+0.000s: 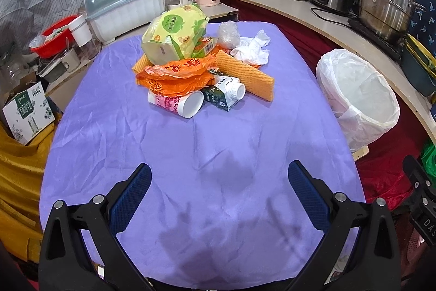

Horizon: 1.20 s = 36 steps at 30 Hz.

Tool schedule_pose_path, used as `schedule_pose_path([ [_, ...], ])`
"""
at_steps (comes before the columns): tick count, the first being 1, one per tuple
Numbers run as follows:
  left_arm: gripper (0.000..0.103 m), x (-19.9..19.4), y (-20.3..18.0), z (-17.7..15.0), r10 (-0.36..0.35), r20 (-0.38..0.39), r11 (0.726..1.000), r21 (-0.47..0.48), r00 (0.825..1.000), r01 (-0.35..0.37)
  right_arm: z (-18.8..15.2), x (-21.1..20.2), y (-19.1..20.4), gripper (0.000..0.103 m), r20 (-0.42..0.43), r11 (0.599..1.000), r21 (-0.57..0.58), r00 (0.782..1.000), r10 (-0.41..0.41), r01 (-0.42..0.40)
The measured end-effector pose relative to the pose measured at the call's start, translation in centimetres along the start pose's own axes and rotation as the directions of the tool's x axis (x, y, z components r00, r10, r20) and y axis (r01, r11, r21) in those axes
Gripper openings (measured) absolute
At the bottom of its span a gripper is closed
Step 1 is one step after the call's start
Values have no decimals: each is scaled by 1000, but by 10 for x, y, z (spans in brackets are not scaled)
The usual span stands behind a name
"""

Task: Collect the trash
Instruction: 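Grasp the orange snack bag with the left tool while the right tool grasps the yellow wafer stick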

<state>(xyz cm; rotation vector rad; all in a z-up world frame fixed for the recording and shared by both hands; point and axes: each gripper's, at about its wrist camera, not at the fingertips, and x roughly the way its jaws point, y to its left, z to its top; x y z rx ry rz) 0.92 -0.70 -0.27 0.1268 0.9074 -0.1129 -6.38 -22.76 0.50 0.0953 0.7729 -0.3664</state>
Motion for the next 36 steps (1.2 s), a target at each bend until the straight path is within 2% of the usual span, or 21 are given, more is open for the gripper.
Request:
schedule_pose_path([
  [4,96,14,1,7,-11,-10,1000,1,1000,11,6,16,5,96,-7,1000,2,1000,11,-11],
  [8,96,32,12,19,-16,-30,999,-36,999,15,13,35,17,96,-19,999,-13,999,33,-33],
  [14,96,55,36,42,13,-30,995,-98,999,-16,31,65,46,96,-21,994,-38,995,98,-98],
  [22,96,90,72,77,32,-43,981,-192,999,-40,57,103,92,91,-31,980,-76,983,180,-182],
  [26,96,106,86,92,17,-52,972,-233,999,-29,66,120,116,87,-43,970,-90,974,224,-227],
  [33,96,130,97,109,8,-61,969,-247,998,-23,76,143,151,72,-70,953,-113,959,276,-282],
  [36,88,134,98,112,-1,-56,971,-237,998,-13,76,153,164,65,-89,946,-123,952,291,-301],
])
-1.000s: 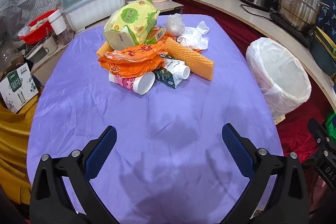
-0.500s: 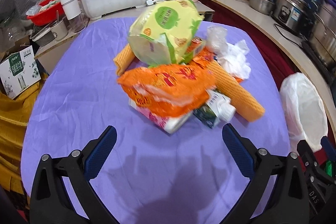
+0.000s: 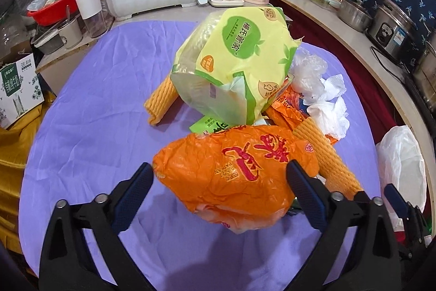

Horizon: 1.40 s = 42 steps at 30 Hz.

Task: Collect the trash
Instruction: 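Grasp the orange snack bag with the left tool while the right tool grasps the yellow wafer stick, then carry both items over the white bin and open both tools to drop them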

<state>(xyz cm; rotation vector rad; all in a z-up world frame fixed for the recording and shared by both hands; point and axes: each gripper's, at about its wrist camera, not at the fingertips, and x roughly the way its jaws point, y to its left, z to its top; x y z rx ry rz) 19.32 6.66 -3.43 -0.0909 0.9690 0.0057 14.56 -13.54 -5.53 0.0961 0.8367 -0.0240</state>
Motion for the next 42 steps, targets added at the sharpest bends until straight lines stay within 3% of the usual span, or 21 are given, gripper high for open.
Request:
schedule_pose_path([
  [4,68,3,-3,0,-29,-9,999,26,1000,29,1,12,7,50,-21,1000,-11,1000,19,-19],
  [8,56,2,-7,-2,-44,-10,998,43,999,44,-3,16,9,24,-44,999,-14,998,33,-34],
  [9,53,1,-8,-3,-48,-7,998,46,999,48,-4,16,9,21,-46,999,-13,998,35,-36],
  [10,40,0,-9,-3,-52,-4,997,50,999,52,-5,14,9,18,-47,999,-11,998,39,-40],
  [11,34,0,-9,-4,-54,-8,997,51,998,55,-6,13,8,15,-47,999,-11,998,39,-40],
  [18,19,-15,-21,-11,-76,13,994,85,997,74,-8,-7,1,11,-18,999,5,999,38,-38],
  [31,13,-54,-69,-21,-140,63,973,195,988,125,1,-65,-56,11,106,991,117,992,-71,58],
  [36,13,-71,-110,-20,-196,82,951,260,977,169,4,-88,-97,11,138,976,186,980,-142,115],
  [42,13,-87,-178,-19,-288,110,907,350,951,234,-10,-103,-157,11,125,935,290,960,-250,206],
])
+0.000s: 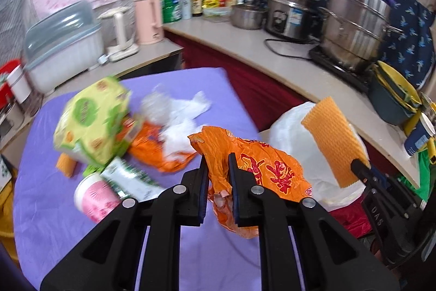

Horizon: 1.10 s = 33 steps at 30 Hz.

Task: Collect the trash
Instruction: 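Carry both items over the white bin and open both tools to drop them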

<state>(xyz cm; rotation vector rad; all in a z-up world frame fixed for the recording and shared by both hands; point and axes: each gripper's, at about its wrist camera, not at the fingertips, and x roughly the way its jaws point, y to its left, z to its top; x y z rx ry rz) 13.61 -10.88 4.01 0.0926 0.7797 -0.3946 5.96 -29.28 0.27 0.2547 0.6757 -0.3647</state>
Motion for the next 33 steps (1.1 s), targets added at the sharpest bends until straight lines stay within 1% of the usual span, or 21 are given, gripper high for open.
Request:
schedule_pose_path([
  [4,13,17,-44,12,-72,-4,997,39,997,72,-2,3,-43,11,-9,996,54,998,-69,69],
  [6,13,26,-62,14,-89,-7,994,62,996,89,-4,6,-59,11,-20,993,70,996,-92,94],
  [8,13,39,-81,16,-101,-24,991,86,995,103,-7,10,-67,11,-32,991,75,994,-107,109],
  [11,13,56,-100,15,-127,-57,988,87,990,131,-14,18,-80,11,-53,989,84,991,-121,125],
  [13,14,66,-111,14,-126,-62,987,93,990,132,-15,23,-84,11,-65,987,93,990,-124,130],
  [16,14,75,-123,12,-128,-73,985,106,989,135,-18,30,-90,11,-80,986,104,989,-123,131],
  [19,17,84,-128,10,-129,-89,983,117,988,139,-19,34,-93,12,-86,985,113,989,-118,127],
  [20,19,86,-130,10,-127,-92,983,120,988,138,-18,35,-93,13,-82,985,116,990,-115,124],
  [21,22,88,-132,9,-124,-92,983,123,988,135,-18,35,-94,15,-77,985,120,990,-114,123],
  [22,29,90,-133,9,-114,-92,984,124,989,125,-17,35,-94,17,-74,985,123,991,-115,123],
  [23,34,91,-133,9,-109,-90,985,124,990,120,-17,34,-93,23,-70,984,127,991,-114,123],
  [24,36,92,-132,8,-107,-89,986,121,990,117,-17,33,-94,29,-64,984,133,991,-114,121],
  [25,38,92,-132,8,-107,-88,986,118,990,117,-16,32,-95,32,-59,983,136,992,-113,120],
  [26,44,92,-131,9,-105,-88,987,115,991,115,-15,32,-95,34,-54,983,138,992,-113,119],
  [29,54,89,-127,10,-96,-74,988,111,993,104,-13,30,-93,35,-47,984,136,993,-112,117],
  [30,56,88,-126,10,-92,-70,989,111,993,100,-12,28,-92,37,-42,984,134,993,-111,115],
  [32,64,85,-122,12,-78,-56,991,105,995,84,-10,26,-91,40,-34,985,132,993,-109,112],
  [33,65,83,-119,13,-73,-50,992,100,996,77,-10,24,-90,41,-29,985,132,994,-108,111],
])
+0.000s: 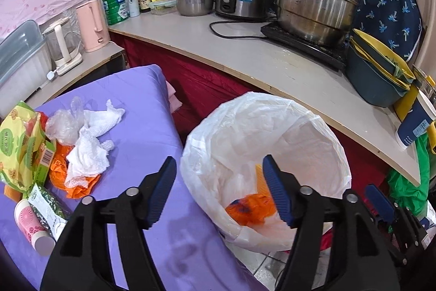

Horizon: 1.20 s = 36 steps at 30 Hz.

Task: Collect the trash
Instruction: 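Carry both items over the white bin and open both tools to drop them, then move both open tools back toward the trash on the table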

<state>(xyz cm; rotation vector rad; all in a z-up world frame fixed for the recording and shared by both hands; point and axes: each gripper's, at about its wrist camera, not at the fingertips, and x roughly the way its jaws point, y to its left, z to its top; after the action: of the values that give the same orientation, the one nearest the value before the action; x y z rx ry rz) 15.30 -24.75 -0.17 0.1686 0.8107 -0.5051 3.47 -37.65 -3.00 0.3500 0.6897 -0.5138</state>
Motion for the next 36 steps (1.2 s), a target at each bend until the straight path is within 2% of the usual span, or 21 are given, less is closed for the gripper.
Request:
schedule_pose_path([
  [6,71,-12,24,-1,32,10,998,-45,999,-32,1,-13,11,45,20,1000,-11,1000,16,-15],
  [8,79,-16,34,-3,50,9,997,-61,999,-49,2,-17,17,46,25,1000,-20,999,24,-23],
  [10,82,-20,43,-6,61,11,995,-77,998,-59,1,-22,25,46,30,999,-33,999,35,-34],
  [16,85,-39,79,-18,118,17,985,-126,993,-115,-4,-33,54,50,31,994,-76,996,80,-77],
  [22,87,-56,120,-36,191,-11,966,-177,982,-190,-17,-41,94,51,10,980,-143,990,138,-135],
  [27,87,-65,161,-54,242,-65,936,-247,968,-251,-31,-46,130,56,-15,962,-203,983,185,-184],
  [33,87,-78,213,-84,310,-142,875,-345,940,-340,-48,-45,167,59,-58,933,-266,970,237,-244],
  [36,87,-81,236,-97,315,-174,846,-393,933,-359,-58,-40,185,60,-91,918,-285,961,260,-275],
])
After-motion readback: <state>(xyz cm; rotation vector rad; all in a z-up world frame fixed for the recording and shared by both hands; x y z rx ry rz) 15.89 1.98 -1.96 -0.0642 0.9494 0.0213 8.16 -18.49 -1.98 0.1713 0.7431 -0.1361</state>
